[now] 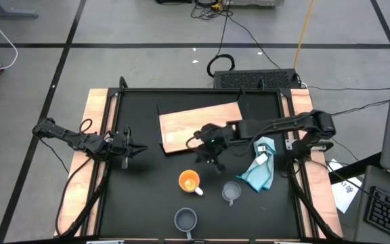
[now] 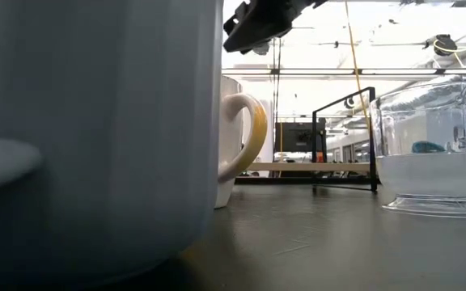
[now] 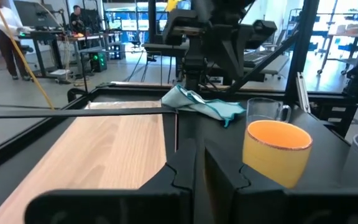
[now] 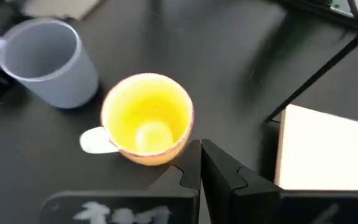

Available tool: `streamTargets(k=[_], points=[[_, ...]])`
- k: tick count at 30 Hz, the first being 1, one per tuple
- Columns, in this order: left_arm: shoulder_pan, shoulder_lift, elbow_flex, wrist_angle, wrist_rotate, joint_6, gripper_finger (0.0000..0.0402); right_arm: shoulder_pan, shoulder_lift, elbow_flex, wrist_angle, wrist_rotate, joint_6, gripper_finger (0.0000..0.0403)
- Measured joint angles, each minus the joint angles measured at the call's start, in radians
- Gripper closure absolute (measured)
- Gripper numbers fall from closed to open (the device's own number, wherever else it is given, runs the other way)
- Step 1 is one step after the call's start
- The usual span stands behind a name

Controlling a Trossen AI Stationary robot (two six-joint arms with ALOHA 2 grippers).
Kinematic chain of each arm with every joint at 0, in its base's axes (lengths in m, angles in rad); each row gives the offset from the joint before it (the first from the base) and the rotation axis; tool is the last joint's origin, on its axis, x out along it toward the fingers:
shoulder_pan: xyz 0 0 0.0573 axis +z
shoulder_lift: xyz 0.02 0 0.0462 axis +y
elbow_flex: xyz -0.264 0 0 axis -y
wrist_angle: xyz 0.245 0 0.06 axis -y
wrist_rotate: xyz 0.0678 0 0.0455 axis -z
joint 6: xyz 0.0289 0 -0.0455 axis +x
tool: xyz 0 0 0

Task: Stack small to large cups/mugs on shelf
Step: Put the yellow mug on the shelf

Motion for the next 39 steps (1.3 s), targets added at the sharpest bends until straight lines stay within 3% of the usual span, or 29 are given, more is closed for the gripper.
streamTargets(k=[17,26,33,39], points=[[0.000,0.000,0.000,-0.001,0.000,-0.012,0.0371,0.071,0.160,0.181,-0.002,0.016,0.017,0.0403],[0.000,0.000,0.000,-0.006,0.000,-0.013,0.0371,0.067,0.271,0.302,-0.138,0.012,0.004,0.0403],[0.000,0.000,0.001,-0.040,0.006,-0.017,0.0371,0.064,0.283,0.310,-0.173,0.016,-0.002,0.0402],[0.000,0.000,0.001,-0.054,0.007,-0.020,0.0371,0.065,0.284,0.310,-0.173,0.016,0.013,0.0358]])
